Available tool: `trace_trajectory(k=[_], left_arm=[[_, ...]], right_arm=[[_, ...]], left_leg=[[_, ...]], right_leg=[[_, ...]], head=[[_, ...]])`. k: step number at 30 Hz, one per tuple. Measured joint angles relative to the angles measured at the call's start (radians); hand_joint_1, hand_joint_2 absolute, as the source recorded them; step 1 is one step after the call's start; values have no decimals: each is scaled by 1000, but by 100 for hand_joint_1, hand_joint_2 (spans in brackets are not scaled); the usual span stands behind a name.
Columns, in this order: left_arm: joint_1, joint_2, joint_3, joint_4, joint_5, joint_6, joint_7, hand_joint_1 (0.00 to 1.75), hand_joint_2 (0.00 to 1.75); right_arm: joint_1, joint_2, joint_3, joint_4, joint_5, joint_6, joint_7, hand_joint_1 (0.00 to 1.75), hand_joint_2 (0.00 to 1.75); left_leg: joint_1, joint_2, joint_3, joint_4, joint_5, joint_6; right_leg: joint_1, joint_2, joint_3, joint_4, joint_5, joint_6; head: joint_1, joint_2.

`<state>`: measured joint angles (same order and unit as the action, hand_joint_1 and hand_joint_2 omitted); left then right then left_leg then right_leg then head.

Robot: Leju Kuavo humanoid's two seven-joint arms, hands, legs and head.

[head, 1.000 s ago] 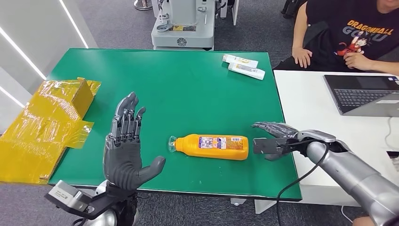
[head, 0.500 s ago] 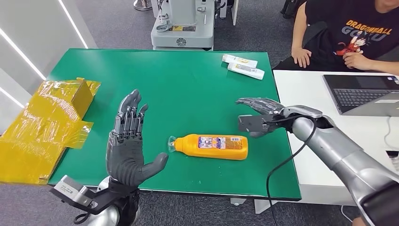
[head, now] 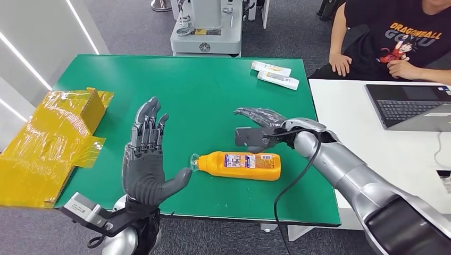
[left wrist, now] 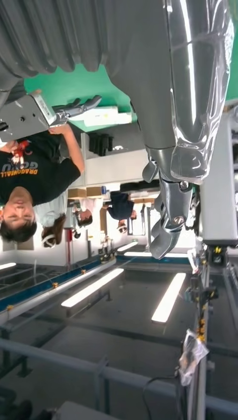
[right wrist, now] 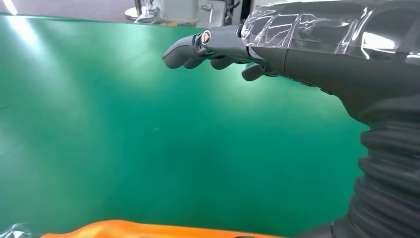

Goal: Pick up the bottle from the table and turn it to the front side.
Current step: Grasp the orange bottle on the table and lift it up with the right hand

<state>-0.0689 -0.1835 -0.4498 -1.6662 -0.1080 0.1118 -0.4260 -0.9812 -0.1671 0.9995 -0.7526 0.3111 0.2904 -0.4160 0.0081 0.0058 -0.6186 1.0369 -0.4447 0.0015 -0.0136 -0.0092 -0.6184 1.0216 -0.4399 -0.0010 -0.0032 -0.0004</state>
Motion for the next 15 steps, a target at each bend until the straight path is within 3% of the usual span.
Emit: trace_trajectory(k=[15], left_arm=[[-4, 0, 0, 12, 18, 2, -4, 0, 175]], right_arm=[[104, 12, -4, 96, 34, 10, -13, 0, 175]], left_leg=[[0, 0, 0, 0, 0, 0]], right_leg=[[0, 0, 0, -1, 0, 0]], head=[[0, 0]])
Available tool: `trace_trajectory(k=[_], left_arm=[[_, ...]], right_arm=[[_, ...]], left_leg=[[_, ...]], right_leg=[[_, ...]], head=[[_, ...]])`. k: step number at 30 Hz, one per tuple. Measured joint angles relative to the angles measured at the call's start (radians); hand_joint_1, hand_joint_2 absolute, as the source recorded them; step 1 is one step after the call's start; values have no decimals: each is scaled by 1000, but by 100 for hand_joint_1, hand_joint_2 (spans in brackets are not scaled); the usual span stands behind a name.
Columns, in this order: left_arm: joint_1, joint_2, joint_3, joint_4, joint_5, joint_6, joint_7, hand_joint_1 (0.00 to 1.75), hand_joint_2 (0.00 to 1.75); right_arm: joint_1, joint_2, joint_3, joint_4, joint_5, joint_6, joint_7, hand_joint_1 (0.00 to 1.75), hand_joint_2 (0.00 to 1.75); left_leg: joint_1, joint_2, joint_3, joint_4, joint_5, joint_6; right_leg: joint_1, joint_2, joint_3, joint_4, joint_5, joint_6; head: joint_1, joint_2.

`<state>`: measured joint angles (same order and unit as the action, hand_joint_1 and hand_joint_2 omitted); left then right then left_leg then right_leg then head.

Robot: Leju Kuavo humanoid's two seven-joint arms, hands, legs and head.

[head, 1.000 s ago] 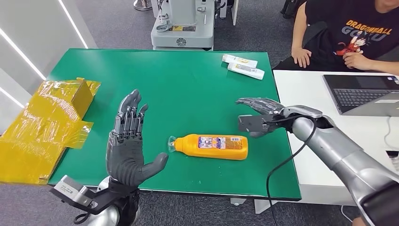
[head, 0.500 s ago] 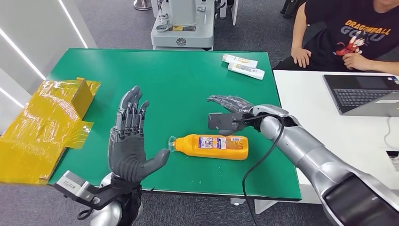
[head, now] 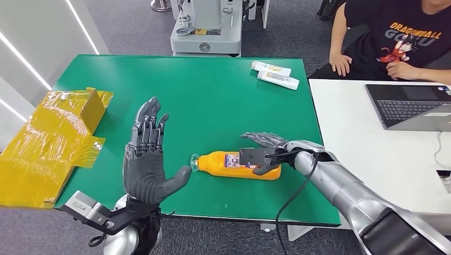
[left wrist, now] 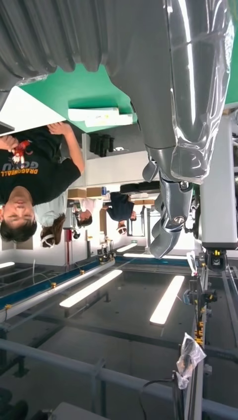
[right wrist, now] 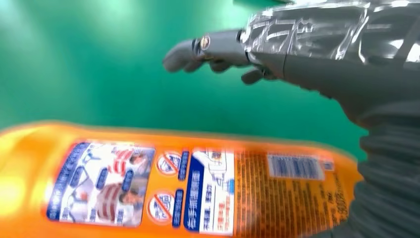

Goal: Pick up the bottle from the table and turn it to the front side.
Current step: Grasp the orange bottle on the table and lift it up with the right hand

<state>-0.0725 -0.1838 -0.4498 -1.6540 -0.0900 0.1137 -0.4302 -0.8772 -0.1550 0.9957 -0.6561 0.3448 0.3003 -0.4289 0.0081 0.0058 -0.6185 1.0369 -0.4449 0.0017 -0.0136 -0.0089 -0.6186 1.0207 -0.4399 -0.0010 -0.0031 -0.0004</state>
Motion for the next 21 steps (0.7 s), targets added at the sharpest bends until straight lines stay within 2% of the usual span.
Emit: trace_trajectory(k=[12, 21], left_arm=[[-5, 0, 0, 12, 2, -12, 4, 0, 175], [-5, 0, 0, 24, 9, -8, -6, 0, 175]], right_arm=[[41, -38, -6, 14, 2, -3, 0, 0, 175], [41, -42, -9, 24, 6, 0, -1, 0, 175]], left_leg=[[0, 0, 0, 0, 0, 0], [0, 0, 0, 0, 0, 0]], right_leg=[[0, 0, 0, 0, 0, 0], [0, 0, 0, 0, 0, 0]], head=[[0, 0], [0, 0]])
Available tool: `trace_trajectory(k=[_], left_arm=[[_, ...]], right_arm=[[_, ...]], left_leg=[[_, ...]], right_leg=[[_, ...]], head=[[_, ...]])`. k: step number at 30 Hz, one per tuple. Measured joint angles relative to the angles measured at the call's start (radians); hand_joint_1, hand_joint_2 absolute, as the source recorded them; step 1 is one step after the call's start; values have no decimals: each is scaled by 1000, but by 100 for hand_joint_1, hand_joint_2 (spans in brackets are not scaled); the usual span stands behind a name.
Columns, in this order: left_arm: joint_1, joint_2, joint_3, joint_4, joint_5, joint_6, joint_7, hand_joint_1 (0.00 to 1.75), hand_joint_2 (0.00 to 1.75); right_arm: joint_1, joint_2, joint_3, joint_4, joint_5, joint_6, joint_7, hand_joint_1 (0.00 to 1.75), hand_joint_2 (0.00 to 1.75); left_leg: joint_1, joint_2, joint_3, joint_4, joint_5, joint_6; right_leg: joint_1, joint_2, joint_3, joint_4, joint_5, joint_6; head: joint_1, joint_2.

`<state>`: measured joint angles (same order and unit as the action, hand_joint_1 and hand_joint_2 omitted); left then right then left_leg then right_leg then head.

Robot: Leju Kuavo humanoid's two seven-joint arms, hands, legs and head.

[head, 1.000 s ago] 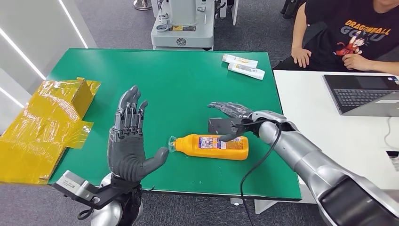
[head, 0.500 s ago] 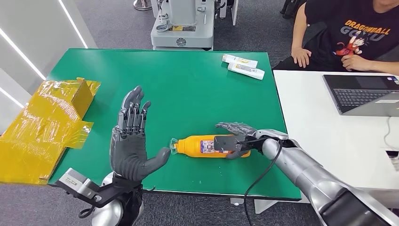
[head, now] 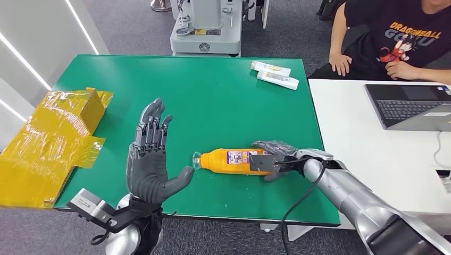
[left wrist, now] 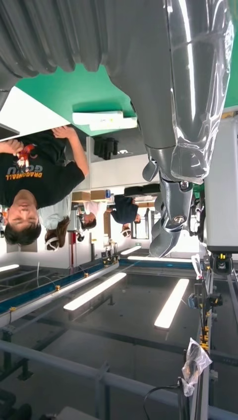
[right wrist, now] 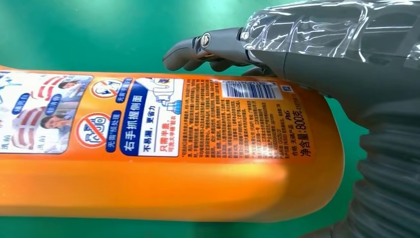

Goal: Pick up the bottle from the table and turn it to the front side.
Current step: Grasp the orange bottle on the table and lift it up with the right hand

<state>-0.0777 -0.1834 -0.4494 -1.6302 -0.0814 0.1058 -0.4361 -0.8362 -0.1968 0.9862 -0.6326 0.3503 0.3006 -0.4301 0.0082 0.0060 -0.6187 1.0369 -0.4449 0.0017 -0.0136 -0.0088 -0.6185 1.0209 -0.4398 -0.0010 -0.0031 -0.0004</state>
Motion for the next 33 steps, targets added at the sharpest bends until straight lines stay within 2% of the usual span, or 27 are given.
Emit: trace_trajectory(k=[2, 3, 5, 7, 9, 10, 12, 16, 25, 30, 33], left_arm=[[0, 0, 0, 1, 1, 4, -3, 0, 175], [0, 0, 0, 1, 2, 6, -5, 0, 175], [0, 0, 0, 2, 2, 7, -6, 0, 175], [0, 1, 0, 3, 3, 8, -7, 0, 175], [0, 1, 0, 5, 4, 10, -8, 0, 175], [0, 1, 0, 6, 5, 10, -9, 0, 175], [0, 1, 0, 9, 6, 11, -11, 0, 175], [0, 1, 0, 12, 10, 13, -17, 0, 175], [0, 2, 2, 21, 20, 21, -30, 0, 175], [1, 2, 5, 26, 22, 29, -31, 0, 175], [3, 5, 7, 29, 22, 35, -34, 0, 175]], right_arm=[[0, 0, 0, 2, 0, 0, 0, 1, 175], [0, 0, 0, 3, 0, 0, 0, 11, 175], [-1, 0, -1, 6, 0, 1, -1, 44, 175], [-1, 0, -3, 8, 1, 3, -6, 103, 175], [-1, 0, -5, 10, 2, 2, -15, 148, 175], [-1, -1, -5, 11, 3, 0, -20, 156, 175], [-1, -2, -6, 14, 4, -4, -28, 164, 175], [0, -4, -7, 18, 3, -14, -39, 170, 175], [0, -5, -9, 26, 2, -51, -59, 167, 175], [3, -5, -32, 25, -20, -116, -82, 175, 175], [25, -10, -68, 4, -41, -207, -87, 175, 175]], left_leg=[[0, 0, 0, 0, 0, 0], [0, 0, 0, 0, 0, 0], [0, 0, 0, 0, 0, 0], [0, 0, 0, 0, 0, 0], [0, 0, 0, 0, 0, 0], [0, 0, 0, 0, 0, 0], [0, 0, 0, 0, 0, 0], [0, 0, 0, 0, 0, 0], [0, 0, 0, 0, 0, 0], [0, 0, 0, 0, 0, 0], [0, 0, 0, 0, 0, 0]], right_leg=[[0, 0, 0, 0, 0, 0], [0, 0, 0, 0, 0, 0], [0, 0, 0, 0, 0, 0], [0, 0, 0, 0, 0, 0], [0, 0, 0, 0, 0, 0], [0, 0, 0, 0, 0, 0], [0, 0, 0, 0, 0, 0], [0, 0, 0, 0, 0, 0], [0, 0, 0, 0, 0, 0], [0, 0, 0, 0, 0, 0], [0, 0, 0, 0, 0, 0]], head=[[0, 0], [0, 0], [0, 0], [0, 0], [0, 0], [0, 0], [0, 0], [0, 0], [0, 0], [0, 0], [0, 0]])
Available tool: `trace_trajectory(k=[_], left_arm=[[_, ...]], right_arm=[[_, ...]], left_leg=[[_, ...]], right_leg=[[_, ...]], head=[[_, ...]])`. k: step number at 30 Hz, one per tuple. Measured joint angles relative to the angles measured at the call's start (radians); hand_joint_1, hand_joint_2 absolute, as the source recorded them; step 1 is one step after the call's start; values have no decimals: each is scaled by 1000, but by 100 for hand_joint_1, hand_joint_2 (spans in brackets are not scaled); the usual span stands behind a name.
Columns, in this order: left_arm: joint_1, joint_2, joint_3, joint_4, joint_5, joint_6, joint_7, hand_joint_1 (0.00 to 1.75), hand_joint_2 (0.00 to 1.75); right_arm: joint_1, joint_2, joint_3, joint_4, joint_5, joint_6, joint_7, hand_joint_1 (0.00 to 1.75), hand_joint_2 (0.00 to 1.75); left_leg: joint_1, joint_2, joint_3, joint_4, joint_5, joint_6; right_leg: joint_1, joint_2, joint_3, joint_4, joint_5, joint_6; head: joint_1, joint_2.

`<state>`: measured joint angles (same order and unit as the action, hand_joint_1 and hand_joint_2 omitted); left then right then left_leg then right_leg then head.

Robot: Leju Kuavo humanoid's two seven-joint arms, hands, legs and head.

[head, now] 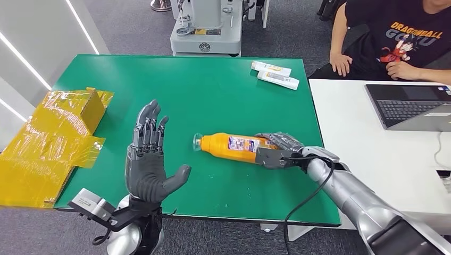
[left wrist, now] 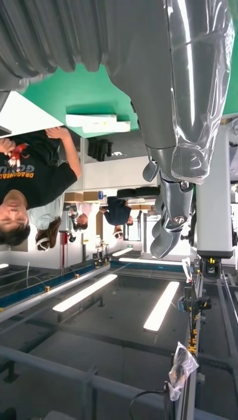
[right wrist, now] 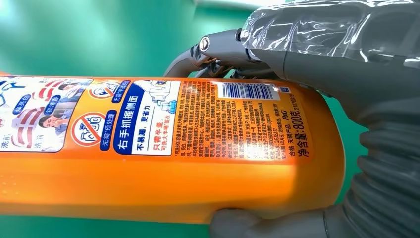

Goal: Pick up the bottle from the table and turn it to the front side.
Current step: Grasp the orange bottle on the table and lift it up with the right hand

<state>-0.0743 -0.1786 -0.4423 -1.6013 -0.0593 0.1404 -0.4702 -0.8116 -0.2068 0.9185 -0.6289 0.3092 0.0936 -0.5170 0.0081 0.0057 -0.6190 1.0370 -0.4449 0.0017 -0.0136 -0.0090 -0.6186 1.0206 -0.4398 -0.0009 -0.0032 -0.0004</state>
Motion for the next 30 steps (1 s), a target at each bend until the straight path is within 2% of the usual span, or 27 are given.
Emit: trace_trajectory(k=[5, 10, 15, 22, 27, 30], left_arm=[[2, 4, 3, 2, -2, 4, -6, 0, 175], [-11, 6, 11, 13, -6, 1, -7, 0, 175], [-62, 15, 23, 47, -40, 24, 8, 0, 175], [-150, 30, 51, 109, -84, 37, 51, 0, 175], [-208, 39, 55, 168, -138, 81, 94, 0, 175], [-246, 40, 56, 211, -140, 77, 107, 0, 175]], right_arm=[[87, -26, -90, -113, -25, -155, 1, 175, 175], [206, -59, -189, -281, -43, -245, -1, 175, 175], [310, -70, -274, -442, -47, -332, -22, 175, 175], [390, -59, -324, -615, -28, -405, -50, 175, 175], [415, -46, -333, -698, -18, -429, -62, 175, 175], [418, -37, -333, -737, -11, -433, -72, 175, 175]], left_leg=[[0, -1, 0, 0, 0, 0], [0, -1, -1, 0, 0, 0], [0, -1, -1, 0, 0, 0], [0, -1, -1, 0, 0, 0], [0, -1, -1, 0, 0, 0], [0, -1, -1, 0, 0, 0]], right_leg=[[0, -1, 0, 0, 0, 0], [0, -1, 0, -1, 0, 1], [0, -2, 0, -1, 0, 0], [0, -2, 0, 0, 0, 0], [0, -2, 0, 0, 0, 0], [0, -2, 0, 0, 0, 0]], head=[[0, 0], [0, 0], [0, 0], [0, 0], [0, 0], [0, 0]])
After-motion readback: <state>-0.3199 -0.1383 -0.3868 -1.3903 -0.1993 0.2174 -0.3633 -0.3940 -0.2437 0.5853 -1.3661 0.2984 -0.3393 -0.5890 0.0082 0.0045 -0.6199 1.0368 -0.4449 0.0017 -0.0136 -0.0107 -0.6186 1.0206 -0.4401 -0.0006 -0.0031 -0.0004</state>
